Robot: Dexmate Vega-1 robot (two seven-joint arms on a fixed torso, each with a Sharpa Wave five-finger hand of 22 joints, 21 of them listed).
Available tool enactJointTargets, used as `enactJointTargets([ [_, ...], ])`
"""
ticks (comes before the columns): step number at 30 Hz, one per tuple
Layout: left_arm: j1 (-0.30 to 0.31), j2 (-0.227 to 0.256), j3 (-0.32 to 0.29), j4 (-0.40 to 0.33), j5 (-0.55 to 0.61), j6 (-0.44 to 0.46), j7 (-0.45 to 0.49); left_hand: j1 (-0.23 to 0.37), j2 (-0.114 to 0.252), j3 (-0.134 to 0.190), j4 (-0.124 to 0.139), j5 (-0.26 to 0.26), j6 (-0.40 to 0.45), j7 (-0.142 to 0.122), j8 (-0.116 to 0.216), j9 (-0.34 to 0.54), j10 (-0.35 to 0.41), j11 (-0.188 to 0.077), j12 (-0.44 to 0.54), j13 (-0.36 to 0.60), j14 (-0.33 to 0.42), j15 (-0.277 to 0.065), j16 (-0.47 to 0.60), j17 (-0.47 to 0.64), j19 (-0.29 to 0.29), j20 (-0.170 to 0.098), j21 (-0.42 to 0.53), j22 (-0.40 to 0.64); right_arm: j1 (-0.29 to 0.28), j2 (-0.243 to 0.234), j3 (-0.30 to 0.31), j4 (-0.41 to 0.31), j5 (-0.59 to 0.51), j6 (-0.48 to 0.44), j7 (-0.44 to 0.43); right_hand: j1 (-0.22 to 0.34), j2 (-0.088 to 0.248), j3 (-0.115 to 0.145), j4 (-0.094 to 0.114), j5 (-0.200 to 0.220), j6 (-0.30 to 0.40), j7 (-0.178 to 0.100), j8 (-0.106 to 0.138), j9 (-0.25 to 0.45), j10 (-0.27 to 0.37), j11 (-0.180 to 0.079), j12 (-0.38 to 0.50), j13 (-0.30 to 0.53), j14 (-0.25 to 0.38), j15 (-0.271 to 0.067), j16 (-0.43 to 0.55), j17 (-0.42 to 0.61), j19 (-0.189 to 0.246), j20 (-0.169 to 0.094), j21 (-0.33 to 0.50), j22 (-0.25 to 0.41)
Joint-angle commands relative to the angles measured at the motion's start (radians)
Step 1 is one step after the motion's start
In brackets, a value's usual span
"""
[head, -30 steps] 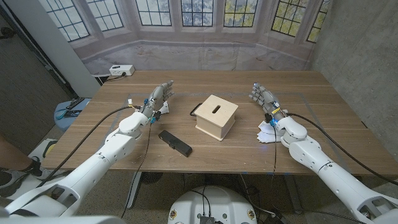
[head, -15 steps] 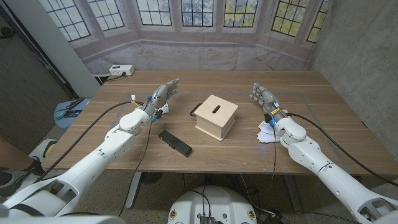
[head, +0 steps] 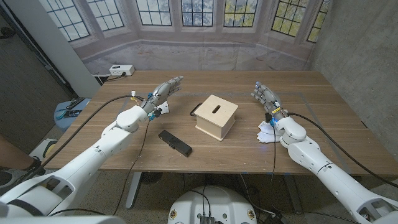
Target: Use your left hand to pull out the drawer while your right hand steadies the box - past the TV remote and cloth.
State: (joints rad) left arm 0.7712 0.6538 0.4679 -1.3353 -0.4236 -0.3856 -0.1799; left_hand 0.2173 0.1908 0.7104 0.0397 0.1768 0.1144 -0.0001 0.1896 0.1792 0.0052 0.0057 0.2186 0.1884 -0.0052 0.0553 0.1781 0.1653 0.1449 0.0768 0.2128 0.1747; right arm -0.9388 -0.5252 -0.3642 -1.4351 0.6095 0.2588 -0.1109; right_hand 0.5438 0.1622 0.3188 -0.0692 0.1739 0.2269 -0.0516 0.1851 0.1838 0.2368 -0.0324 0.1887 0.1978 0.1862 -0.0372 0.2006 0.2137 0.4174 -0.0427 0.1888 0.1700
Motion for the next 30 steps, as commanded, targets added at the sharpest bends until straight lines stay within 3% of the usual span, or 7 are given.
enactJointTargets([
  [1, 0.006, 0.043, -0.007, 0.027, 0.024, -0.127, -0.08, 0.021, 0.005, 0.02, -0.004, 0.013, 0.014, -0.012, 0.007, 0.005, 0.016, -0.008, 0.005, 0.004, 0.009, -0.01, 0.006, 0.003, 0.012, -0.004, 0.001, 0.003, 0.005, 0.013, -0.004, 0.007, -0.013, 0.0, -0.024, 0.009, -0.001, 0.005, -0.007, 0.006, 0.003, 0.008, 0.006, 0.004, 0.001, 0.004, 0.006, 0.004, -0.004, -0.035, 0.006, 0.001, 0.003, -0.026, 0.006, 0.002],
  [10, -0.017, 0.071, -0.01, 0.057, 0.053, -0.211, -0.136, 0.048, 0.003, 0.041, -0.028, 0.032, 0.024, -0.029, 0.006, 0.003, 0.03, -0.019, 0.006, 0.003, 0.017, -0.026, 0.005, 0.002, 0.018, -0.009, 0.0, 0.003, 0.006, 0.01, -0.005, -0.006, -0.025, -0.005, -0.036, 0.012, -0.001, 0.005, -0.013, 0.007, 0.003, 0.01, 0.006, 0.004, 0.001, 0.007, 0.007, 0.003, -0.004, -0.034, 0.008, 0.0, 0.006, -0.023, 0.007, 0.002],
  [18, -0.066, 0.087, 0.009, 0.12, 0.118, -0.315, -0.196, 0.106, 0.004, 0.088, -0.075, 0.076, 0.037, -0.044, 0.003, 0.002, 0.046, -0.033, 0.004, 0.001, 0.03, -0.042, 0.004, 0.001, 0.027, -0.018, -0.003, 0.001, -0.002, 0.005, -0.003, -0.022, -0.029, -0.01, -0.045, 0.013, 0.0, 0.005, -0.017, 0.007, 0.003, 0.009, 0.007, 0.004, 0.0, 0.006, 0.007, 0.003, -0.005, -0.035, 0.009, 0.0, 0.006, -0.025, 0.007, 0.002],
  [30, -0.158, 0.098, 0.037, 0.226, 0.271, -0.481, -0.207, 0.193, -0.022, 0.121, -0.179, 0.124, 0.099, -0.052, 0.014, 0.002, 0.114, -0.059, 0.017, 0.004, 0.081, -0.079, 0.006, 0.0, 0.059, -0.031, -0.003, 0.0, -0.007, 0.002, -0.003, -0.029, -0.026, -0.018, -0.047, 0.017, 0.003, 0.007, -0.024, 0.008, 0.002, 0.008, 0.007, 0.004, 0.0, 0.002, 0.008, 0.003, -0.006, -0.037, 0.01, -0.001, 0.006, -0.026, 0.007, 0.002],
])
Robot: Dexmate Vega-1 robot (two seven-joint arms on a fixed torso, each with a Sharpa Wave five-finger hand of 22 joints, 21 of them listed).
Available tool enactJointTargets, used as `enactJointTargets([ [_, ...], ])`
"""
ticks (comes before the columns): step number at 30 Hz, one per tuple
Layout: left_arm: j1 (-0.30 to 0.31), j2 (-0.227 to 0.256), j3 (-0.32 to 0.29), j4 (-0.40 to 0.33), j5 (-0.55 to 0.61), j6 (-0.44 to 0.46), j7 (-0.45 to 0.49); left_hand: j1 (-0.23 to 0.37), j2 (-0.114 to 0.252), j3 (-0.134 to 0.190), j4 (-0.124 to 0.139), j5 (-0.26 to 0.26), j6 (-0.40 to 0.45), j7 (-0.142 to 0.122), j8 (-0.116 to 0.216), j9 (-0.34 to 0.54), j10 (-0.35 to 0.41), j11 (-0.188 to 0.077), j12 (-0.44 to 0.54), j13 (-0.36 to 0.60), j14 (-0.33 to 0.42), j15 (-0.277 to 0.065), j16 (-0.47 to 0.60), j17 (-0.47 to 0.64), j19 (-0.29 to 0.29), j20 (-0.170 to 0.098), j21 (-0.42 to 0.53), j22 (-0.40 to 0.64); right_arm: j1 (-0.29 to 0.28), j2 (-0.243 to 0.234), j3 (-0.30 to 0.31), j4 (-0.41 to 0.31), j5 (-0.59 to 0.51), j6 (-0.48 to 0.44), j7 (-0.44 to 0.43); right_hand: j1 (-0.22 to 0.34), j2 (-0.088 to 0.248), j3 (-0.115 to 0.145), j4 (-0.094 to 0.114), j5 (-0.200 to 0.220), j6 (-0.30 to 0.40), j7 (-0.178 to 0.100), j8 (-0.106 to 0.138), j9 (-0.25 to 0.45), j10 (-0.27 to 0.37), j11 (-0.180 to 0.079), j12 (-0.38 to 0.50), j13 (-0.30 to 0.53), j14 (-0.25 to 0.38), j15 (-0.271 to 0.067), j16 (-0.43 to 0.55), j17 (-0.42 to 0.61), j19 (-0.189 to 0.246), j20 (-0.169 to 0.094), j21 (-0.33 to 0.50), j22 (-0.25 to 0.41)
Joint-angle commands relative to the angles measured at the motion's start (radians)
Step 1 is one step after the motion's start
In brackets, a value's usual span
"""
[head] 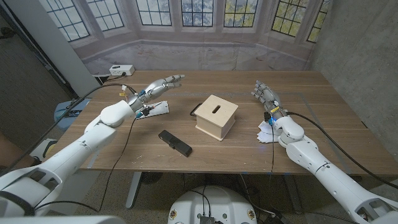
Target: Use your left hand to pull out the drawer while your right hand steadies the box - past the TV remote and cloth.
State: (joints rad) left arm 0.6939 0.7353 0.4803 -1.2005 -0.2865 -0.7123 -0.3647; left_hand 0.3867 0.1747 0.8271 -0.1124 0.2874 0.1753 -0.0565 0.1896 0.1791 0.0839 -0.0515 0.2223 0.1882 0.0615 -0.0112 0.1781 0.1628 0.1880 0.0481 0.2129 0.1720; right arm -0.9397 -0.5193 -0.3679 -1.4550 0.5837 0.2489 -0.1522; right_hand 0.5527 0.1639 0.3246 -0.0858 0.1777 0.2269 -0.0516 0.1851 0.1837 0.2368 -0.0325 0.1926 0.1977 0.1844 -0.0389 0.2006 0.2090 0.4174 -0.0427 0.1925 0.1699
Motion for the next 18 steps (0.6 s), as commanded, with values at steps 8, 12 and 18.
enactJointTargets([
  [8, -0.148, 0.023, 0.045, 0.16, 0.241, -0.247, -0.009, 0.045, -0.005, 0.002, -0.041, 0.02, 0.093, 0.013, 0.025, 0.005, 0.066, -0.004, 0.022, 0.009, 0.019, -0.024, 0.003, 0.003, 0.017, -0.005, -0.007, 0.004, -0.005, -0.005, 0.004, -0.007, 0.0, -0.008, -0.008, 0.01, 0.002, 0.002, -0.011, 0.005, 0.003, 0.008, 0.008, 0.004, 0.0, 0.002, 0.004, 0.003, -0.005, -0.036, 0.011, 0.003, 0.008, -0.026, 0.004, 0.002],
  [12, -0.187, 0.023, 0.052, 0.199, 0.319, -0.3, 0.019, 0.058, -0.001, -0.001, -0.044, 0.025, 0.122, 0.012, 0.029, 0.008, 0.096, -0.015, 0.031, 0.013, 0.028, -0.031, 0.004, 0.003, 0.019, -0.007, -0.008, 0.004, -0.005, -0.004, 0.005, -0.005, 0.001, -0.008, -0.008, 0.011, 0.002, 0.003, -0.013, 0.005, 0.004, 0.008, 0.008, 0.004, 0.0, 0.003, 0.004, 0.003, -0.004, -0.036, 0.012, 0.003, 0.009, -0.025, 0.005, 0.002],
  [18, -0.265, 0.02, 0.074, 0.267, 0.455, -0.38, 0.063, 0.073, -0.001, -0.001, -0.048, 0.031, 0.159, 0.001, 0.036, 0.01, 0.132, -0.018, 0.044, 0.02, 0.043, -0.037, 0.006, 0.003, 0.019, -0.015, -0.009, 0.004, -0.001, -0.001, 0.004, 0.004, 0.004, -0.008, -0.004, 0.012, 0.003, 0.003, -0.015, 0.005, 0.003, 0.008, 0.008, 0.004, 0.0, 0.004, 0.005, 0.003, -0.004, -0.036, 0.013, 0.003, 0.011, -0.025, 0.005, 0.002],
])
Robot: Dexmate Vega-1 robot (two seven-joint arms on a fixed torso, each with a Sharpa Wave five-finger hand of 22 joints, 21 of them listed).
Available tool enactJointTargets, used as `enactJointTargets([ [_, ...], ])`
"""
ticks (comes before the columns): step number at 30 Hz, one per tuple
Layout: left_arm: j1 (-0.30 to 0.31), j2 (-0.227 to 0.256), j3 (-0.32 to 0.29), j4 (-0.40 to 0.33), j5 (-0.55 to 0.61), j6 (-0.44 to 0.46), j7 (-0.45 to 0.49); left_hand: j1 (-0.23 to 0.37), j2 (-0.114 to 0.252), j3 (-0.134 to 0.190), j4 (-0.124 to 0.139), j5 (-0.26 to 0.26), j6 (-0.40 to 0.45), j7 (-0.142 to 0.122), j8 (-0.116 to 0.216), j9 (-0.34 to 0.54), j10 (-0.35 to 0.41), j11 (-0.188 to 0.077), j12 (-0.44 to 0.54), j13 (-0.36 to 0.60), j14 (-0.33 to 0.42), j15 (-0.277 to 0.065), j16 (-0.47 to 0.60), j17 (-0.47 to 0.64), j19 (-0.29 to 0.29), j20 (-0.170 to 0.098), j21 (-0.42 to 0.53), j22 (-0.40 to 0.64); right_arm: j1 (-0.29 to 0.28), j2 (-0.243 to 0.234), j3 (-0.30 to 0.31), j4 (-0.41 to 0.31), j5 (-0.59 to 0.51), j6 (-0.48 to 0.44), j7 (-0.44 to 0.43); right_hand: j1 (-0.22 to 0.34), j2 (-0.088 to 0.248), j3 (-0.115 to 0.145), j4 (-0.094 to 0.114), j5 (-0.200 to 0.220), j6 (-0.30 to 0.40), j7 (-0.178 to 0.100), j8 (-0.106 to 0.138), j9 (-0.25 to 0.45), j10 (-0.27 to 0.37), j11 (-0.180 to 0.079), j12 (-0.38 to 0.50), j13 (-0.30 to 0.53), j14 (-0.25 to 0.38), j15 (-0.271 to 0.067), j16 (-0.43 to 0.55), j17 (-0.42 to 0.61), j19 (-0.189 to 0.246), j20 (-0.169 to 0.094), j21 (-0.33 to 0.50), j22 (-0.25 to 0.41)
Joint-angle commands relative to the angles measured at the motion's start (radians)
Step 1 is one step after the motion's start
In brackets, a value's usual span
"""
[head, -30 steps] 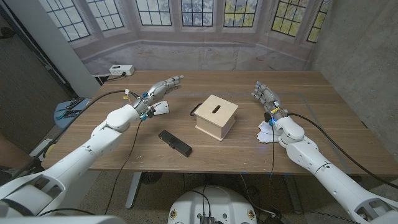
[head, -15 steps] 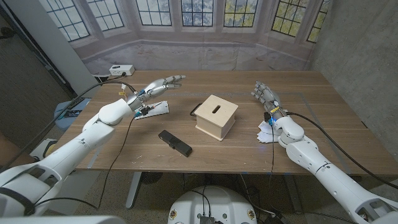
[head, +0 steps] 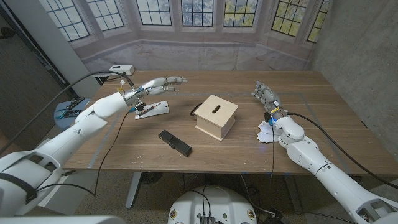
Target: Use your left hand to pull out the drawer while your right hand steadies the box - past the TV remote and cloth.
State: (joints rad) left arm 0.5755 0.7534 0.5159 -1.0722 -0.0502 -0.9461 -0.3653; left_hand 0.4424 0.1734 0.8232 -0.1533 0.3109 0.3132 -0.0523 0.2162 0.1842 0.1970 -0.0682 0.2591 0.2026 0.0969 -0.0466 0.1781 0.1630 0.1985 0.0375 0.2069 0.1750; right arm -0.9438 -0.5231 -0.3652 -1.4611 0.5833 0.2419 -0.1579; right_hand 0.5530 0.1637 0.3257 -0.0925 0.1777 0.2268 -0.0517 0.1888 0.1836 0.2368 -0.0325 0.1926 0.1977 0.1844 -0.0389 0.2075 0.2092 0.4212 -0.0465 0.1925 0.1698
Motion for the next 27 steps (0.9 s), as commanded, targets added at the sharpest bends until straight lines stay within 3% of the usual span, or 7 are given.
enactJointTargets([
  [1, -0.156, 0.006, 0.038, 0.138, 0.254, -0.151, 0.079, 0.018, -0.005, 0.0, -0.008, 0.008, 0.027, -0.008, 0.01, 0.005, 0.022, -0.003, 0.009, 0.007, 0.008, -0.002, 0.005, 0.003, 0.008, -0.005, -0.004, 0.001, 0.004, 0.003, 0.001, 0.012, 0.004, 0.0, 0.002, 0.012, 0.004, 0.002, -0.009, 0.006, 0.003, 0.008, 0.004, 0.004, 0.001, 0.005, 0.005, 0.003, -0.004, -0.035, 0.006, 0.003, 0.008, -0.02, 0.005, 0.002],
  [14, -0.271, 0.021, 0.102, 0.2, 0.425, -0.233, 0.135, 0.021, -0.026, -0.033, -0.01, -0.004, 0.106, -0.048, 0.02, 0.009, 0.073, -0.017, 0.023, 0.014, 0.013, -0.02, 0.004, 0.004, -0.007, -0.013, -0.01, 0.001, -0.005, -0.001, 0.01, 0.005, 0.006, 0.003, -0.008, 0.013, 0.004, 0.002, -0.013, 0.006, 0.005, 0.01, 0.005, 0.004, 0.003, 0.006, 0.006, 0.003, -0.003, -0.036, 0.008, 0.003, 0.011, -0.021, 0.006, 0.002],
  [17, -0.301, 0.021, 0.116, 0.219, 0.465, -0.251, 0.152, 0.018, -0.031, -0.048, -0.007, -0.014, 0.147, -0.059, 0.026, 0.01, 0.096, -0.034, 0.026, 0.014, 0.015, -0.026, 0.004, 0.004, -0.016, -0.017, -0.012, 0.001, -0.008, 0.0, 0.012, 0.006, 0.008, 0.006, -0.009, 0.013, 0.004, 0.002, -0.013, 0.006, 0.004, 0.009, 0.005, 0.004, 0.001, 0.004, 0.005, 0.003, -0.003, -0.036, 0.009, 0.003, 0.01, -0.022, 0.005, 0.002],
  [21, -0.353, 0.014, 0.142, 0.261, 0.53, -0.291, 0.185, 0.016, -0.032, -0.057, -0.006, -0.019, 0.17, -0.065, 0.028, 0.01, 0.112, -0.045, 0.029, 0.013, 0.016, -0.027, 0.004, 0.004, -0.021, -0.02, -0.013, 0.001, -0.012, -0.002, 0.014, 0.004, 0.011, 0.003, -0.01, 0.011, 0.005, 0.002, -0.013, 0.006, 0.004, 0.008, 0.005, 0.004, 0.001, 0.003, 0.005, 0.003, -0.004, -0.036, 0.009, 0.004, 0.011, -0.023, 0.005, 0.002],
  [27, -0.479, -0.021, 0.216, 0.382, 0.712, -0.372, 0.321, 0.004, -0.036, -0.074, 0.002, -0.029, 0.164, -0.075, 0.019, 0.011, 0.107, -0.055, 0.021, 0.011, 0.013, -0.035, 0.004, 0.006, -0.025, -0.024, -0.013, 0.002, -0.017, -0.004, 0.017, -0.001, 0.012, 0.002, -0.014, 0.009, 0.005, 0.001, -0.013, 0.005, 0.005, 0.008, 0.005, 0.004, 0.001, 0.005, 0.006, 0.003, -0.004, -0.036, 0.01, 0.004, 0.011, -0.022, 0.005, 0.002],
])
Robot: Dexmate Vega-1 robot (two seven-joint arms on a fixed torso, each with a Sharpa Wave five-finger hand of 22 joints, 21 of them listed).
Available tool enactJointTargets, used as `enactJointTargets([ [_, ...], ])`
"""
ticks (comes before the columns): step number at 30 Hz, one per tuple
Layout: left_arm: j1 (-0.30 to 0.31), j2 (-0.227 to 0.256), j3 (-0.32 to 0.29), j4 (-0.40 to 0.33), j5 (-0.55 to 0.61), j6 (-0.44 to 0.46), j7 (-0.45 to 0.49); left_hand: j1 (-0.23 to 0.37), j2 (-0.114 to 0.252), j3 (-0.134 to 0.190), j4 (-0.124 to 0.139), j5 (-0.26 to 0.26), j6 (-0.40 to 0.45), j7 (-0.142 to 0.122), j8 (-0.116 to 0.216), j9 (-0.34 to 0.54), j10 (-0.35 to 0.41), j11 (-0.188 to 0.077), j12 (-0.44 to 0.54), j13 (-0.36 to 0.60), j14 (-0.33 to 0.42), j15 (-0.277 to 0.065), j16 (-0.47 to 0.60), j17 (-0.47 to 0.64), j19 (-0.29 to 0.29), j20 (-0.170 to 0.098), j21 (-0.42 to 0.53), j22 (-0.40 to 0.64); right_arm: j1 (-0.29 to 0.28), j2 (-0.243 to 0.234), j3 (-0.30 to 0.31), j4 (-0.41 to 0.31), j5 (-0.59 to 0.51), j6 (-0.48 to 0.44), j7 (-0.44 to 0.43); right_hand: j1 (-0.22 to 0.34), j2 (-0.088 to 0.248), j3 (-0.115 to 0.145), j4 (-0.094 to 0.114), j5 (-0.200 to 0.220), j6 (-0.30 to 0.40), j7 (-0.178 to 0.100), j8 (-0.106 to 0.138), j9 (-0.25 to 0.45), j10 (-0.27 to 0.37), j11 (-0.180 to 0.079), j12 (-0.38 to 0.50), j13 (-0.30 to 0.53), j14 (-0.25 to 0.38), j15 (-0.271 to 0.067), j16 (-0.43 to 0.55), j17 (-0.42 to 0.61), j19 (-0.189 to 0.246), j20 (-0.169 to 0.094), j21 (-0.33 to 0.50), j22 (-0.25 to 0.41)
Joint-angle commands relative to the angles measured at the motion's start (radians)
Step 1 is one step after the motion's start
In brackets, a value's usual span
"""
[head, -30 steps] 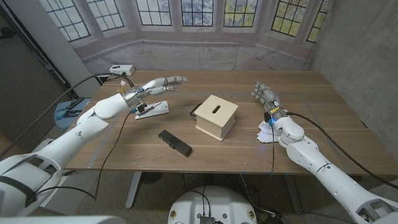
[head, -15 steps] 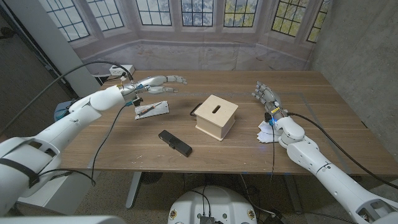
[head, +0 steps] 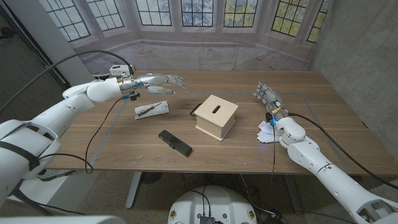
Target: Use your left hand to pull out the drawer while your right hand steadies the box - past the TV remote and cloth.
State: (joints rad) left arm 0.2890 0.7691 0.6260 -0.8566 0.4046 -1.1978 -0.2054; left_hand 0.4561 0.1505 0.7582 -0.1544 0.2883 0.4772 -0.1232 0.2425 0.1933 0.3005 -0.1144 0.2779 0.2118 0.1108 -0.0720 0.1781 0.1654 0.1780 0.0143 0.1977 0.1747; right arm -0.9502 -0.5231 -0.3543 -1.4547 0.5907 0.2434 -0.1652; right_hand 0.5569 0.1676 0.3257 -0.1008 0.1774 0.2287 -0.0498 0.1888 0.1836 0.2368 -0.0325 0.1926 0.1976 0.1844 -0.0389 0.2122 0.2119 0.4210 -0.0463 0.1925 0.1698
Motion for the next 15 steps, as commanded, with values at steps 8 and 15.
enactJointTargets([
  [8, -0.321, -0.064, 0.259, 0.269, 0.416, -0.145, 0.366, -0.03, -0.011, -0.028, 0.018, -0.018, -0.007, -0.009, -0.018, 0.002, -0.002, -0.005, -0.005, -0.001, -0.005, -0.01, 0.006, 0.007, -0.006, -0.004, -0.003, 0.002, -0.016, -0.013, 0.009, -0.024, 0.004, -0.011, -0.014, 0.005, 0.001, 0.0, -0.006, 0.005, 0.004, 0.006, 0.005, 0.004, 0.002, 0.003, 0.006, 0.003, -0.004, -0.036, 0.007, 0.002, 0.012, -0.022, 0.005, 0.003],
  [15, -0.419, -0.099, 0.422, 0.366, 0.489, -0.153, 0.528, -0.034, -0.004, -0.029, 0.021, -0.022, -0.006, -0.015, -0.022, 0.002, -0.007, -0.012, -0.011, -0.002, -0.006, -0.007, 0.004, 0.006, -0.01, -0.008, -0.003, 0.002, -0.018, -0.022, 0.011, -0.041, 0.0, -0.028, -0.025, 0.004, 0.002, 0.0, -0.007, 0.005, 0.003, 0.006, 0.005, 0.004, 0.0, 0.004, 0.005, 0.003, -0.005, -0.037, 0.007, 0.002, 0.011, -0.023, 0.005, 0.003],
])
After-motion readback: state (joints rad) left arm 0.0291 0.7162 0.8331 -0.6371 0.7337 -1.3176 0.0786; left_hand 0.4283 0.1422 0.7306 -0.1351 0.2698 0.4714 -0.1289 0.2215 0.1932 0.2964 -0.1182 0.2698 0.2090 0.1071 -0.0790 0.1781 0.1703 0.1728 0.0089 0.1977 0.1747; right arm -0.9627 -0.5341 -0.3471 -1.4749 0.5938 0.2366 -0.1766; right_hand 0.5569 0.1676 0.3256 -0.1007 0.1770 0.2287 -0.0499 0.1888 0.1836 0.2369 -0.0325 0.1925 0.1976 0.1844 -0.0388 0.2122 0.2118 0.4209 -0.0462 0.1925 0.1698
